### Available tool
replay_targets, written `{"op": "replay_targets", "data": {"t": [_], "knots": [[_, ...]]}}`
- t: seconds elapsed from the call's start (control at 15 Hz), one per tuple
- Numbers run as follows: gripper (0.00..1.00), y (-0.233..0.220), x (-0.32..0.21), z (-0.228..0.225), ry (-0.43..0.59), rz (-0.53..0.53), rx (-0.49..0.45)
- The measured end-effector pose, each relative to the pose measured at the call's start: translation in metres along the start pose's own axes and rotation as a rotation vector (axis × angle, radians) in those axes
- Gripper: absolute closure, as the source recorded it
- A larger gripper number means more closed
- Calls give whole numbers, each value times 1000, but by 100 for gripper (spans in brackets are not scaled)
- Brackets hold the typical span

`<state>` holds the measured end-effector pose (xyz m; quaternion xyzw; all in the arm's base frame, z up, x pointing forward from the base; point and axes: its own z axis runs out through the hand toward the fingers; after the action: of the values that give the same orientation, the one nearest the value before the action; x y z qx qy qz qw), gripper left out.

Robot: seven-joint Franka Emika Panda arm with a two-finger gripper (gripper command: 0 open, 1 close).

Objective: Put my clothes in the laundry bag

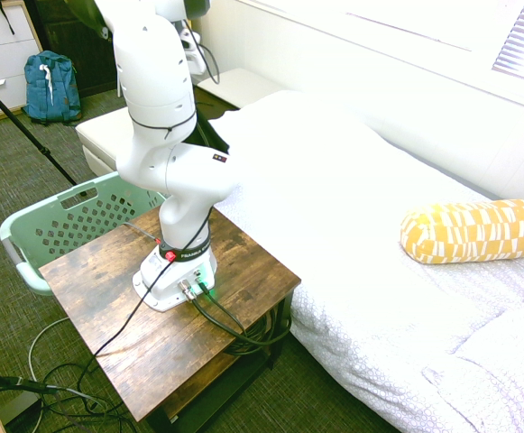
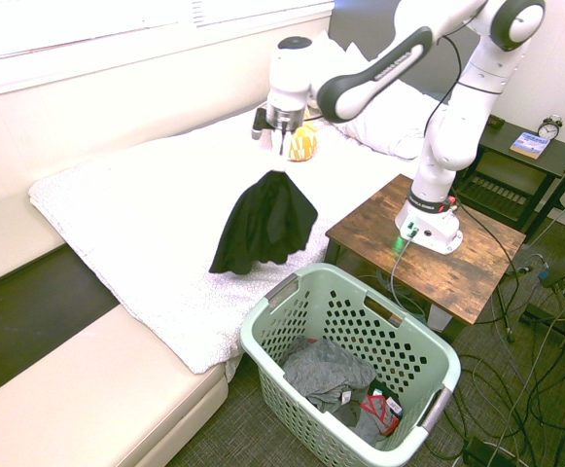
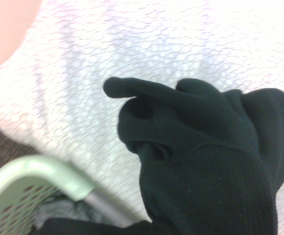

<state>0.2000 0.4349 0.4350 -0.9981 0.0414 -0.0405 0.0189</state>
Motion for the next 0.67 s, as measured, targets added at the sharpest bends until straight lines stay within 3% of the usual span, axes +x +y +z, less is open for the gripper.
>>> {"op": "replay_targets", "data": {"t": [0.13,0.27,0.53,0.6,0.67], "knots": [[100,-1,-95,-28,5,-60,-20],[100,3,-169,-27,40,-114,-42],[100,7,-248,40,13,-182,-139],[0,8,-259,56,-6,-192,-163],[0,8,-267,68,-25,-200,-184]]}}
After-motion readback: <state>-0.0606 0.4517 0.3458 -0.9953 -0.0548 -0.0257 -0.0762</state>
